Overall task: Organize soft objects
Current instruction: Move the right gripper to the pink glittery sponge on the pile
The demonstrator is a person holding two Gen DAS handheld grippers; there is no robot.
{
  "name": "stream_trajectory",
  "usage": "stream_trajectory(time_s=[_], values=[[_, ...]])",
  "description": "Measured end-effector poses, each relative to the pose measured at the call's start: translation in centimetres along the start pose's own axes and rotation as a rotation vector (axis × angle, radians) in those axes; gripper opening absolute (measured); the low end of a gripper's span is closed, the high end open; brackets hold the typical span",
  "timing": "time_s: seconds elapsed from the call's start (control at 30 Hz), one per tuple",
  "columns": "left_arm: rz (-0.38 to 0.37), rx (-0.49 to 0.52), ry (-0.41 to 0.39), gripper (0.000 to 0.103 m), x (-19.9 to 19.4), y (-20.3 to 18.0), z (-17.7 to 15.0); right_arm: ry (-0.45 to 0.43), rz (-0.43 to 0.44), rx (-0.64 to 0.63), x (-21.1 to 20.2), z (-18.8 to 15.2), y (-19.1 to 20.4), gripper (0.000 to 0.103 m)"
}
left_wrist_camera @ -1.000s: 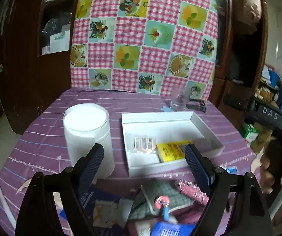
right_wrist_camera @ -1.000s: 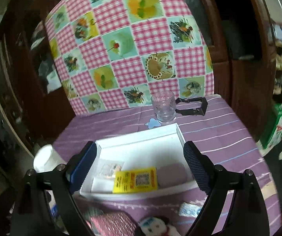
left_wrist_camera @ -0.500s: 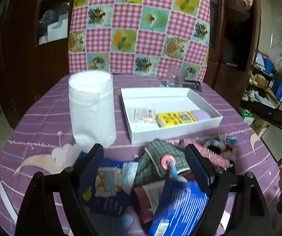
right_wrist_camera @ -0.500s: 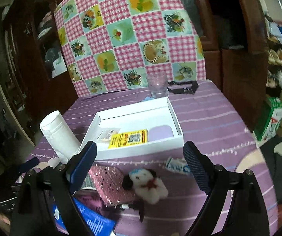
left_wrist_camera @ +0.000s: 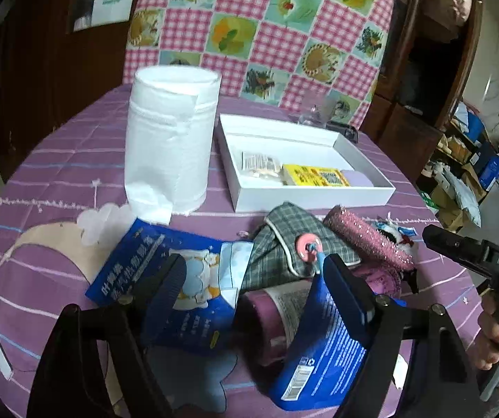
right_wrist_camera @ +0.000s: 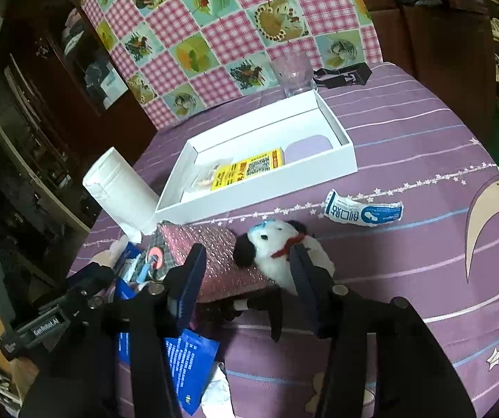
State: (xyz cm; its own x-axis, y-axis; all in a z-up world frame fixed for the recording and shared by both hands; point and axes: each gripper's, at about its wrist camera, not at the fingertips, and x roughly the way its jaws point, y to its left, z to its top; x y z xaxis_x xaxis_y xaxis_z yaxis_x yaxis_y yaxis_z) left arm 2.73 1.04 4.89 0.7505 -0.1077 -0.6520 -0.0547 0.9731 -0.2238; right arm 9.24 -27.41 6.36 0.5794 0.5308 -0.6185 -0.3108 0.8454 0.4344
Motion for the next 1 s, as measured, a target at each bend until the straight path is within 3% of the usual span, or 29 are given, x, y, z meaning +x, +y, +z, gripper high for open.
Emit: stream_trajectory(time_s=[0.43,0.57,1.0], values=[[-0.006,0.027,0.014,0.080,-0.1,-0.8,-0.4,-0.047,0.056,-0.080,0.0,-0.9,2.5,0.052],[-0.023,0.023,0.005,0.081,-0.4,-0.8,-0.3,-0.041,0.021,-0.130,0.6,-1.5,3.5,0.052],[0.031,0.048,-0.006,0.081,0.2,-1.5,-0.6,-0.027,-0.130,-0.319,3.1,-2.6,6.3,0.056]])
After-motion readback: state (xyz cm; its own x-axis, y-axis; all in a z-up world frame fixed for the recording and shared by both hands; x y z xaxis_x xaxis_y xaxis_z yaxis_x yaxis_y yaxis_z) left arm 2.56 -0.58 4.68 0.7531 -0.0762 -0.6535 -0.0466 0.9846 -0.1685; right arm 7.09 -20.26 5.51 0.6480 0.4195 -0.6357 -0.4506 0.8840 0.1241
